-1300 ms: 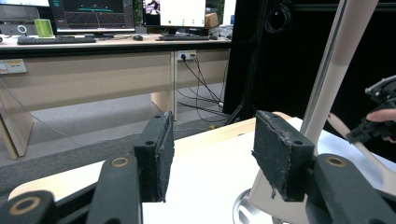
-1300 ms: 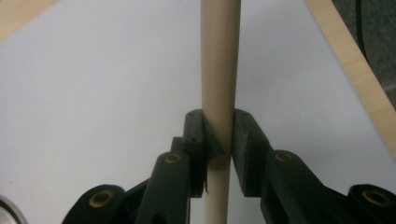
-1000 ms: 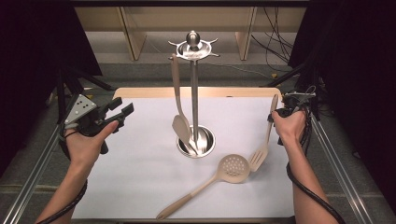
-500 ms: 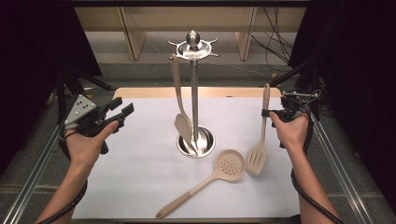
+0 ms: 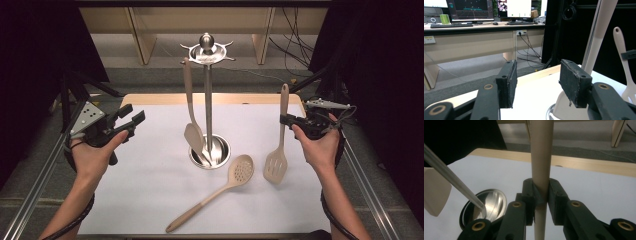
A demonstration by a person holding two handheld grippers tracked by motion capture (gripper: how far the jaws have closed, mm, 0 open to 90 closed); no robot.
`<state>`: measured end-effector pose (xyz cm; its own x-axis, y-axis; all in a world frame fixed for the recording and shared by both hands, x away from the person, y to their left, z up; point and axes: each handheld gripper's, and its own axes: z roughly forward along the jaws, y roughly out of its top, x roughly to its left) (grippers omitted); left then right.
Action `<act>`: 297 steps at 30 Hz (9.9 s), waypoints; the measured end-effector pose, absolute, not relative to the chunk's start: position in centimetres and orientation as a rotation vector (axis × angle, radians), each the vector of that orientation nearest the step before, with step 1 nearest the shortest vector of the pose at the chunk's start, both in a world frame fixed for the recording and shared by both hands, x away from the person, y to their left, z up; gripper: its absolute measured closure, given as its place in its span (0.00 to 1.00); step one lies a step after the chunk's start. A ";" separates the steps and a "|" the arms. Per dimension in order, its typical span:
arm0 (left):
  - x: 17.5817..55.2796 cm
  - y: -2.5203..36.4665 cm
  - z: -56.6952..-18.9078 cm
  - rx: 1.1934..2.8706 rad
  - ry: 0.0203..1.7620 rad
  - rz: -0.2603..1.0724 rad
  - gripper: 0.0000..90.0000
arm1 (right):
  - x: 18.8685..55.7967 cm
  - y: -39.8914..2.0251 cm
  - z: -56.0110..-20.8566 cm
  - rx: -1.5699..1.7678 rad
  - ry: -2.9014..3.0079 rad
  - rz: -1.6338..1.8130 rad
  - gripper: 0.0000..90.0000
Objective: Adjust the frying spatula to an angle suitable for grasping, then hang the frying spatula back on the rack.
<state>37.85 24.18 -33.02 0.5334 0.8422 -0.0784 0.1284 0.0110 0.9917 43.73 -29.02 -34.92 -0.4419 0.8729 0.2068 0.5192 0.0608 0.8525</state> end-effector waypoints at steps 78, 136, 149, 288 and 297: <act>34.3 15.7 -29.9 1.542 0.510 0.506 0.51 | 37.3 -21.5 -28.6 0.864 2.193 1.610 0.86; 37.4 8.5 -26.7 1.657 0.353 0.310 0.79 | 35.5 -16.1 -30.0 0.640 2.258 1.590 0.61; 37.9 9.3 -25.9 1.643 0.467 0.368 0.79 | 35.4 -16.7 -30.5 0.683 2.240 1.574 0.61; 41.4 9.5 -23.0 1.699 0.548 0.492 0.78 | 35.9 -18.8 -32.1 0.840 2.208 1.505 0.57; 40.7 9.3 -23.6 1.673 0.589 0.481 0.71 | 35.9 -18.9 -32.1 0.829 2.211 1.493 0.56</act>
